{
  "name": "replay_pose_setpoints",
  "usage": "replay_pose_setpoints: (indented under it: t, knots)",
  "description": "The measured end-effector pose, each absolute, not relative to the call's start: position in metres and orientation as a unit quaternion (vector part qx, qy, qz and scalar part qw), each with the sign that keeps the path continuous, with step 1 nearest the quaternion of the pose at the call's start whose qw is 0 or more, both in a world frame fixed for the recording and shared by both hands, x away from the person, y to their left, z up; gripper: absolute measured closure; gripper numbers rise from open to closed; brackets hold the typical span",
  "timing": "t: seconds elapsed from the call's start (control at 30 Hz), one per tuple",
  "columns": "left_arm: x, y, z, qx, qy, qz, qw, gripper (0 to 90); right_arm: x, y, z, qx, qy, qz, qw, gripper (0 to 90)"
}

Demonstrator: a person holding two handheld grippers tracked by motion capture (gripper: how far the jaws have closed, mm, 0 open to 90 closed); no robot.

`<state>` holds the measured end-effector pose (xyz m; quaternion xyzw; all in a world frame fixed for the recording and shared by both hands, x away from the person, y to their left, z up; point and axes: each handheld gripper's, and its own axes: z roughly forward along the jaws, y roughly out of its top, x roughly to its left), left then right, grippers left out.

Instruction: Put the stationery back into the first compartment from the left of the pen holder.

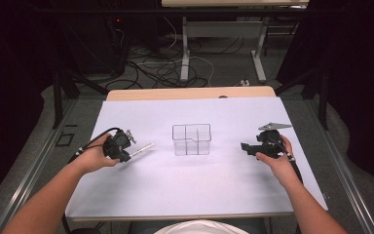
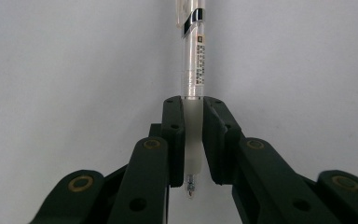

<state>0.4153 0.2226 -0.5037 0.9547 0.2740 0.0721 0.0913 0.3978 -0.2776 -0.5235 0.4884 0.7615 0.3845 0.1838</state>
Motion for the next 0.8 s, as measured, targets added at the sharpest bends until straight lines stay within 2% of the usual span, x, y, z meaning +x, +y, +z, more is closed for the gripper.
replay_pose_setpoints:
  t: [0.23, 0.47, 0.8]
  knots:
    - [0.410, 0.230, -0.493, 0.939, 0.315, 0.065, 0.124, 79.9, 0.398, -0.277, -0.523, 0.487, 0.761, 0.385, 0.185, 22.4]
    - [0.406, 0.234, -0.483, 0.932, 0.330, 0.051, 0.142, 79.9, 0.397, -0.276, -0.522, 0.486, 0.761, 0.385, 0.190, 22.1]
    - [0.396, 0.238, -0.465, 0.923, 0.338, 0.041, 0.182, 79.9, 0.396, -0.270, -0.517, 0.475, 0.760, 0.394, 0.202, 14.8]
